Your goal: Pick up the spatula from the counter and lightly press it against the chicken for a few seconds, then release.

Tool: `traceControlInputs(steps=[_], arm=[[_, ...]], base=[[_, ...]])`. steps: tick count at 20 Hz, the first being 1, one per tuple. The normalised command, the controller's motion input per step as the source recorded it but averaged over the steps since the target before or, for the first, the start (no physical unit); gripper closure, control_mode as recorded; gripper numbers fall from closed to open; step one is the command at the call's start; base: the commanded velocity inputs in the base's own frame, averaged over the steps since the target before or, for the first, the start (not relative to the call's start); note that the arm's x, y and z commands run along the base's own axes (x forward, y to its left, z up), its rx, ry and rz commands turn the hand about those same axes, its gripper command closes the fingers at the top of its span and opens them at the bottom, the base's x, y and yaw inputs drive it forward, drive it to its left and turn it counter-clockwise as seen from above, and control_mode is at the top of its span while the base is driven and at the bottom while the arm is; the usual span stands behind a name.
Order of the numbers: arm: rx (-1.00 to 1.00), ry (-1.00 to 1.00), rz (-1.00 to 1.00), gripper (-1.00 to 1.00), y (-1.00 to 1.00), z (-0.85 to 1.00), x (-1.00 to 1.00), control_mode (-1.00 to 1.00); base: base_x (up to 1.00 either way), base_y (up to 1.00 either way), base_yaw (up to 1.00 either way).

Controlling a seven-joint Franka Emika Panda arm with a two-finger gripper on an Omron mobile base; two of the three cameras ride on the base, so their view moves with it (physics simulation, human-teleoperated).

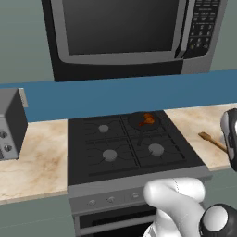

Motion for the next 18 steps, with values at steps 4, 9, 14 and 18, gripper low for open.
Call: traceControlInputs(steps=[4,9,14,18], arm=[[0.00,0.00,0.00,-1.00,-0.27,-0.27,0.12,-1.00],[0.00,0.01,0.00,-1.00,-0.19,-0.16,0.13,-1.00],[0.00,0.06,0.00,-1.00,-0.13,-0.15,0.18,-1.00],[0.00,0.07,0.00,-1.00,-0.17,-0.19,0.17,-1.00]], base=[[0.00,0.00,0.00],[0.00,0.00,0.00],[0.00,0.00,0.00],[0.00,0.00,0.00]])
